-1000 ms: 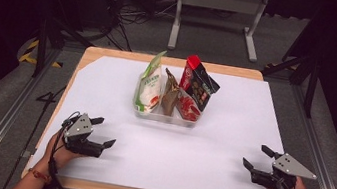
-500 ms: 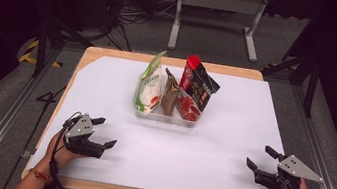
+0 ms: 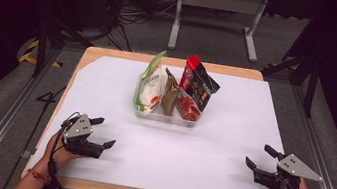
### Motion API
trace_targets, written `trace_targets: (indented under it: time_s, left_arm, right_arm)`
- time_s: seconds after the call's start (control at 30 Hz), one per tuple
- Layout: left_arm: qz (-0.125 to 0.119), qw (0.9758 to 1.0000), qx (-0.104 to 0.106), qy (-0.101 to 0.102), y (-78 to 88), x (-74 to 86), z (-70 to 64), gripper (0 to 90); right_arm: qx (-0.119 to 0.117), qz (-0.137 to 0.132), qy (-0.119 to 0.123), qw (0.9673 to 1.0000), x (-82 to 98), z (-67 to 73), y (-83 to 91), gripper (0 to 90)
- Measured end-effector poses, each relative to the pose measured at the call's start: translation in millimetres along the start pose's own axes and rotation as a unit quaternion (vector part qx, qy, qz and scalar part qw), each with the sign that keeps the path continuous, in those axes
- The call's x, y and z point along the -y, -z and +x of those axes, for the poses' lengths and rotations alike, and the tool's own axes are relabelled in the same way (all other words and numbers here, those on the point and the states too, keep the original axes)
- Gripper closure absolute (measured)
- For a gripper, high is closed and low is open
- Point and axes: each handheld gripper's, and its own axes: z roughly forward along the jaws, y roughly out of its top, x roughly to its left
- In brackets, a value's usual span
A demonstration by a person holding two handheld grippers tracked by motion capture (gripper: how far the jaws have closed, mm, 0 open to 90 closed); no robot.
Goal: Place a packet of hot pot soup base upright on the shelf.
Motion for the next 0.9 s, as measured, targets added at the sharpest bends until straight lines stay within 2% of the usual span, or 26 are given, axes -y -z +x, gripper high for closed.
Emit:
trace_targets:
  time_s: [0.77,0.9]
  left_arm:
    - [0.002,1.0000,0.000,-0.004,0.4,0.1,0.4,15.0]
    - [0.000,1.0000,0.000,-0.005,1.0,-0.4,1.5,15.0]
  right_arm:
    - [-0.009,-0.002,0.004,1.0000,-4.0,2.0,-1.0,19.6]
    - [-0.009,0.005,0.005,0.9999,-3.0,2.8,-2.4,19.4]
